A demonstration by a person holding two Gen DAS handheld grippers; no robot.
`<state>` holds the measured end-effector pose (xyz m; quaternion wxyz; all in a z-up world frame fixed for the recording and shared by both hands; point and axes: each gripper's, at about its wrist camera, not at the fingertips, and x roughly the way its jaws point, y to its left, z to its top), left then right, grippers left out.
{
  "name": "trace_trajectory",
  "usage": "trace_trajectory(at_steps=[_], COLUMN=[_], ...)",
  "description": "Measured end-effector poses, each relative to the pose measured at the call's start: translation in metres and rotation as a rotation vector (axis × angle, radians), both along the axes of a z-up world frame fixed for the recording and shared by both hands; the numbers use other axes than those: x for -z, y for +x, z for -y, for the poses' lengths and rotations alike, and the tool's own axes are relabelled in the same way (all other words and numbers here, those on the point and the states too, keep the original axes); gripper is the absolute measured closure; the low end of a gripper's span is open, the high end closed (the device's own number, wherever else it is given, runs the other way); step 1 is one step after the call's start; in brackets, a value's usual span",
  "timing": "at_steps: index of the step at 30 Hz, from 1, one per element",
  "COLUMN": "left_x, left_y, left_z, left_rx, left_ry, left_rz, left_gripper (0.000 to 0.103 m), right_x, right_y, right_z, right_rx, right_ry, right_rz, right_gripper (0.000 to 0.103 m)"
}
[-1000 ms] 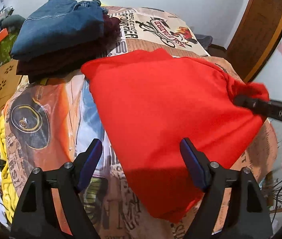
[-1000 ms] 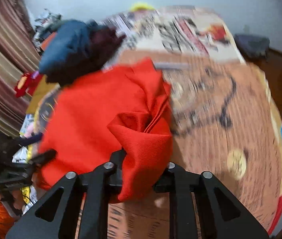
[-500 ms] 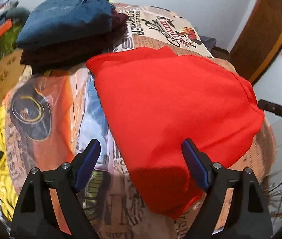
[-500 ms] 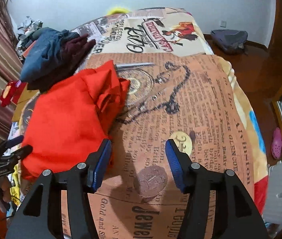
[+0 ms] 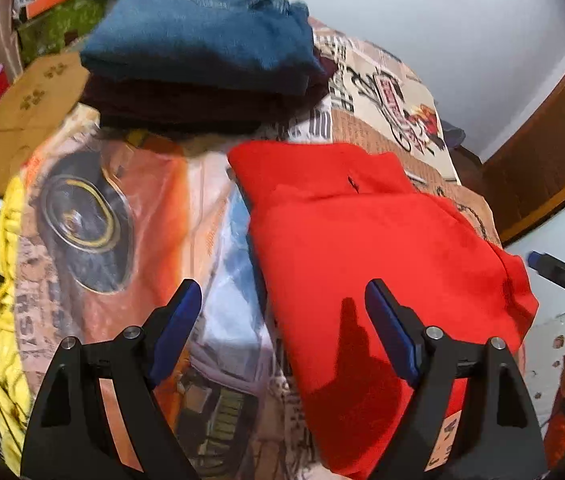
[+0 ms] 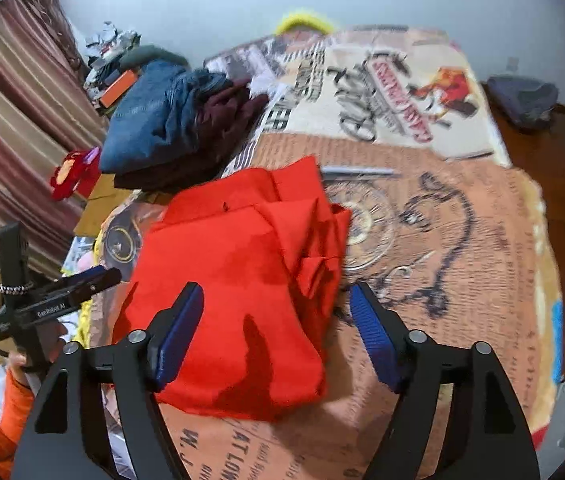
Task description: Fold large clothes
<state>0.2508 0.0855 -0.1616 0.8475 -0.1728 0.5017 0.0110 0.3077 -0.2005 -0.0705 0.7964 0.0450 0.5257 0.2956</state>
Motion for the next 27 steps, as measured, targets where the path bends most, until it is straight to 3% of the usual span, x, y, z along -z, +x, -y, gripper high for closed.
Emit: trace_trajectory(at_steps=[4, 8, 12, 15, 22, 25, 27], left_x=[0.024, 0.036, 0.052, 0.063, 0.076, 0.079, 0.081], left_y=[0.008, 0.015, 0.029, 0.037, 0.049, 0.05, 0.049], left_z=[0.003, 0.006, -0.001, -0.004, -0.004, -0.007, -0.012], left_rx=[0.022, 0.03, 0.011, 0.0, 0.018, 0.006, -0.01], left_ry=[-0.095, -0.16, -0.314, -0.388, -0.485, -0.525, -0.563], left_rz=[-0.081, -0.111, -0.161, -0.192, -0.217, -0.21, -0.206], left_gripper=[0.019, 0.019, 0.019, 0.019, 0.019, 0.02, 0.033], right_x=[0.04, 0.075, 0.089, 0.109, 0.123, 0.123, 0.122], right_y=[0.022, 0.041, 0.055, 0.064, 0.073, 0.071, 0.066], right_z=[-0.007, -0.005, -0.01, -0.015, -0.021, -0.025, -0.025], right_rx=[-0.009, -0.002, -0.021, -0.033, -0.037, -0.064, -0.066], right_ry=[-0.007, 0.014, 0.038, 0.083, 0.136, 0.161, 0.187], right_rz=[-0.15, -0.293, -0.347, -0.437, -0.482, -0.466, -0.46], right_gripper=[0.028, 0.028, 0.028, 0.028, 0.029, 0.046, 0.057])
